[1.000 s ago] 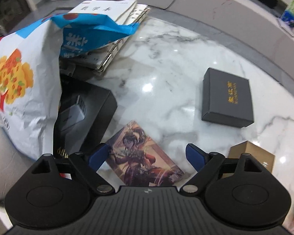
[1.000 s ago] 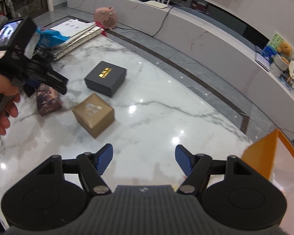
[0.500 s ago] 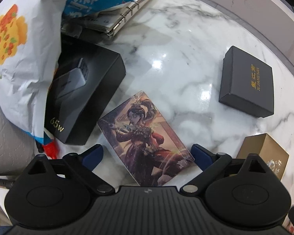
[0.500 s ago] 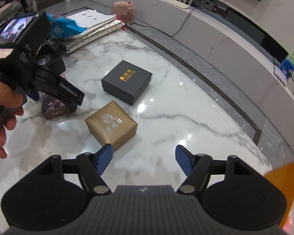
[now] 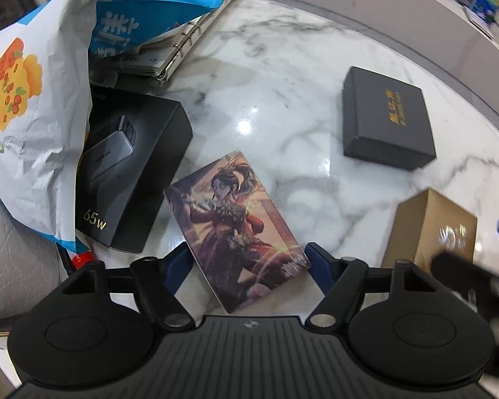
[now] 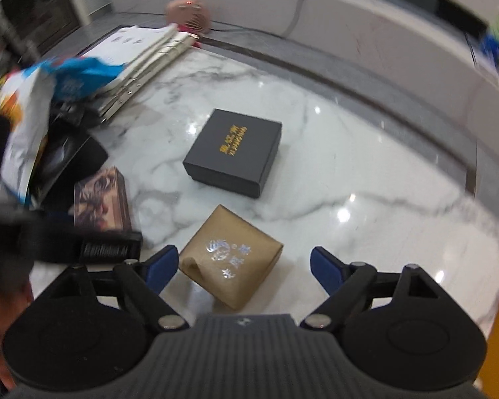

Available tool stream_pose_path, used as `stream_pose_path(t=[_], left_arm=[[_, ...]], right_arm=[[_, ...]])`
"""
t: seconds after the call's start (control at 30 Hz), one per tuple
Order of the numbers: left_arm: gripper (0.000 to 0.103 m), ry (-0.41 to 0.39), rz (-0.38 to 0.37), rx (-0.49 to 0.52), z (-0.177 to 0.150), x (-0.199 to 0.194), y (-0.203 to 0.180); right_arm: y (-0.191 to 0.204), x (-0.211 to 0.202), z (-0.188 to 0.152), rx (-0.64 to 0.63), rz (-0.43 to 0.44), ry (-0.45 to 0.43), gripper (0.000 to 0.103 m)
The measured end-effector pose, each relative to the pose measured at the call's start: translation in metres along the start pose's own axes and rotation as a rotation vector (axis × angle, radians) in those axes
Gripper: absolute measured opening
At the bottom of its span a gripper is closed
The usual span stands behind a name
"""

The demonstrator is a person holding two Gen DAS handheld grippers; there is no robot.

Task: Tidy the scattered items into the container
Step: 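Grasp the anime picture box with the left tool while the right tool grasps the gold box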

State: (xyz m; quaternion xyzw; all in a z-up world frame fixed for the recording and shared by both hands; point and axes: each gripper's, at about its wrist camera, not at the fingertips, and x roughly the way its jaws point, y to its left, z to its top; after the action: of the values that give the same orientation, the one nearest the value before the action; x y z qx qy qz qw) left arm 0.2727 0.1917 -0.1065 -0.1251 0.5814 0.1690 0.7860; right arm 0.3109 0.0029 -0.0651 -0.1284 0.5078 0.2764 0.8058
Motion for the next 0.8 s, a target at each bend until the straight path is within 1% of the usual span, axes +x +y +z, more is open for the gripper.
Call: stream_pose_path(t=[0.1, 0.23, 0.37, 0.43, 0.47, 0.53, 0.57, 0.63, 0.67, 0.7, 0.73, 0.8], left_arm=[[0.081, -0.009, -0.009, 0.027, -0.004, -0.002, 0.001], [0.082, -0.005, -0.01, 0.029, -0.005, -0.002, 0.002], [0.083, 0.0, -0.008, -0.006, -0.002, -0.001, 0.003], [0.091, -0.011, 0.0, -0.001, -0.003, 0.0, 0.001], [0.092, -0.02, 0.002, 0.001, -0.004, 0.001, 0.0], [0.095, -0.036, 0.003, 0.006, -0.006, 0.001, -0.001], [0.095, -0.042, 0.001, 0.009, -0.007, 0.001, -0.002], [0.094, -0.05, -0.004, 0.023, -0.007, 0.001, -0.002], [0.092, -0.055, -0.008, 0.032, -0.008, 0.0, -0.002], [0.086, -0.062, -0.012, 0.047, -0.009, -0.001, -0.003], [0.083, -0.067, -0.021, 0.061, -0.01, -0.003, -0.004], [0.081, -0.073, -0.031, 0.083, -0.013, -0.004, -0.005]], right_arm=[[-0.001, 0.006, 0.004, 0.086, -0.012, 0.025, 0.088], [0.0, 0.013, 0.01, 0.162, -0.031, 0.036, 0.088], [0.008, 0.024, 0.013, 0.201, -0.051, 0.064, 0.088], [0.014, 0.028, 0.012, 0.19, -0.083, 0.066, 0.084], [0.016, 0.031, 0.012, 0.186, -0.101, 0.069, 0.079], [0.017, 0.036, 0.01, 0.192, -0.114, 0.081, 0.079], [0.016, 0.037, 0.009, 0.2, -0.11, 0.084, 0.076], [0.014, 0.037, 0.008, 0.201, -0.1, 0.084, 0.071], [0.014, 0.037, 0.007, 0.196, -0.103, 0.084, 0.071], [0.013, 0.036, 0.007, 0.191, -0.103, 0.084, 0.07], [0.012, 0.035, 0.006, 0.187, -0.1, 0.085, 0.07], [0.01, 0.033, 0.002, 0.178, -0.097, 0.088, 0.068]])
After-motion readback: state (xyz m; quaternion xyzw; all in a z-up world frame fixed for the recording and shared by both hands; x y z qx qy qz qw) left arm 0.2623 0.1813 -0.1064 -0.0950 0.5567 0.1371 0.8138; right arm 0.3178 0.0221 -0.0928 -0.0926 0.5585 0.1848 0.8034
